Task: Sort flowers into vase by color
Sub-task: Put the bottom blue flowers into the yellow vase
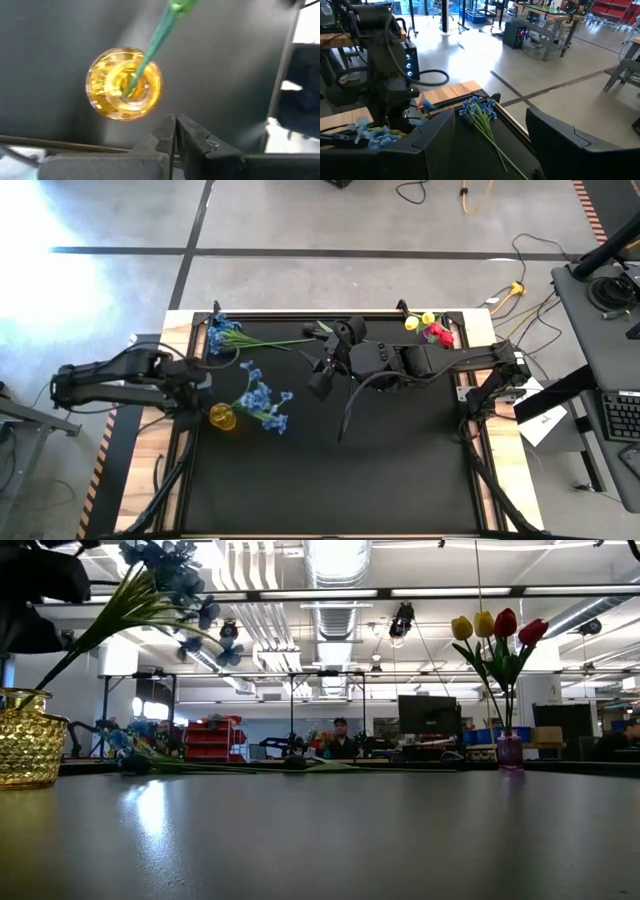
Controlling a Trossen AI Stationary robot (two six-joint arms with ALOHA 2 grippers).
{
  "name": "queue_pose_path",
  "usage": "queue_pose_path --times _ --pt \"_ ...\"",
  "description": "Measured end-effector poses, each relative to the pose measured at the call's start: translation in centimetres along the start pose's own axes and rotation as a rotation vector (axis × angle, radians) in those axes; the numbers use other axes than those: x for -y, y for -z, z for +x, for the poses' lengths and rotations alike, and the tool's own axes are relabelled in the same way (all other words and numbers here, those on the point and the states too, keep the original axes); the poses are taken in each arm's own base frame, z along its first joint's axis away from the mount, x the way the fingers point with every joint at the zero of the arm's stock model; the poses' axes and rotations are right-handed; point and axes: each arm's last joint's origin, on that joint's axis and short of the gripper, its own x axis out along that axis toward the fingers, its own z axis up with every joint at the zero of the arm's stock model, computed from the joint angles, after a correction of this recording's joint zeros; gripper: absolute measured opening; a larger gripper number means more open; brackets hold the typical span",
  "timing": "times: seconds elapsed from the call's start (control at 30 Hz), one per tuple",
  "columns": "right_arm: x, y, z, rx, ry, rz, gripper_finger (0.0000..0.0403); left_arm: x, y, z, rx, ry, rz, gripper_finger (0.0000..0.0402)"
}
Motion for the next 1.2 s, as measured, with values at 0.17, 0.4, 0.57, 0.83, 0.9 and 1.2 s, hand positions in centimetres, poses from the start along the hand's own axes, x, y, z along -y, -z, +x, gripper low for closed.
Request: queue_pose_path --times 0.17,0.4,0.57,0.83,0.9,1.2 --pt "0.0 0.0 -0.1 0.001 0.0 -0.001 0.0238 0.0 -1.0 0.8 -0.069 -0.038 -0.01 0.0" --pt "0.2 -0.2 -0.3 0.006 -0.001 0.0 0.0238 0.0 -1.9 1.6 -0.123 -0.084 -0.051 0.0" --pt "0.3 -0.4 -0.4 0.01 -0.001 0.003 0.0238 -0.1 -2.5 2.0 -0.14 -0.121 -0.058 0.0" --pt "0.6 -0.7 -0.8 0.018 -0.002 0.012 0.0238 -0.2 -3.3 2.6 -0.144 -0.194 -0.069 0.0" --pt "0.7 -0.8 -1.0 0.022 -0.003 0.016 0.0238 -0.2 -3.5 2.7 -0.139 -0.204 -0.068 0.0" --pt "1.0 -1.1 -1.3 0.031 -0.004 0.022 0.0238 -0.2 -4.3 3.3 -0.126 -0.226 -0.063 0.0"
